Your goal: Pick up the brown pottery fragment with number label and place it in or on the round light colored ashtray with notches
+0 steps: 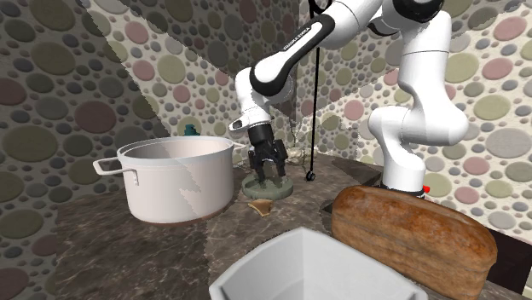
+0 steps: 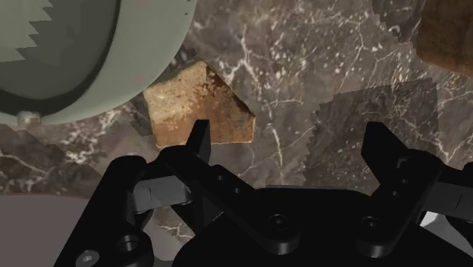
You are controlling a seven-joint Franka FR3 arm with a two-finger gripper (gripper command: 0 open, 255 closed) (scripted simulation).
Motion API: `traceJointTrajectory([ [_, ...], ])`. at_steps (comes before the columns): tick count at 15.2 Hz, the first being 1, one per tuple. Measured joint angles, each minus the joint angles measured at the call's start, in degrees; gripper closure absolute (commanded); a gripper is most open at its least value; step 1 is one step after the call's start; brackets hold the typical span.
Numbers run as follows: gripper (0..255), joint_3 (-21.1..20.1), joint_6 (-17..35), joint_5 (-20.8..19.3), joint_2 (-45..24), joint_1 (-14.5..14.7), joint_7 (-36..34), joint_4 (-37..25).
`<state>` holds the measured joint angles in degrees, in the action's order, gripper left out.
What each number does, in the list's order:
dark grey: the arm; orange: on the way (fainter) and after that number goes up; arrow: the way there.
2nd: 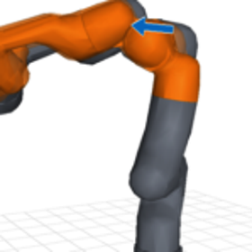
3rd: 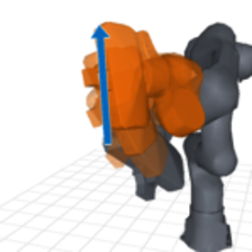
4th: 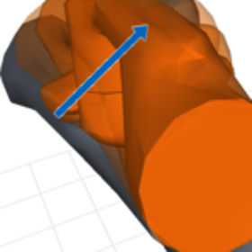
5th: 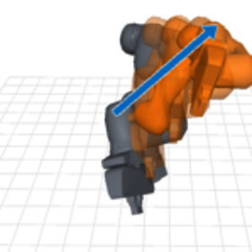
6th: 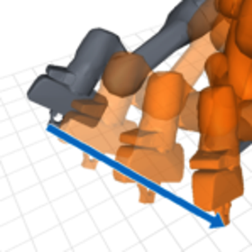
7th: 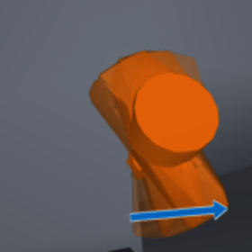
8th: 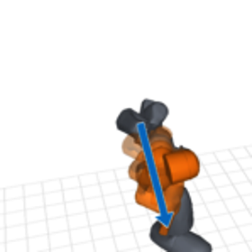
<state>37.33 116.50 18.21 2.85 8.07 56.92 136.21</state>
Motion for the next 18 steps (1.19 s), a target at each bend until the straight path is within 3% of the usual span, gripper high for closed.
traceJointTrajectory([
  [7,0,-0.4,4.6,4.2,-3.14,0.66,3.27,2.14],
  [13,0,-0.34,5.16,4.48,-3.09,0.74,3.56,2.31],
  [14,255,-0.33,5.14,4.4,-3.1,0.74,3.59,2.31],
  [18,255,-0.35,5.36,4.13,-2.93,0.78,3.24,2.52],
])
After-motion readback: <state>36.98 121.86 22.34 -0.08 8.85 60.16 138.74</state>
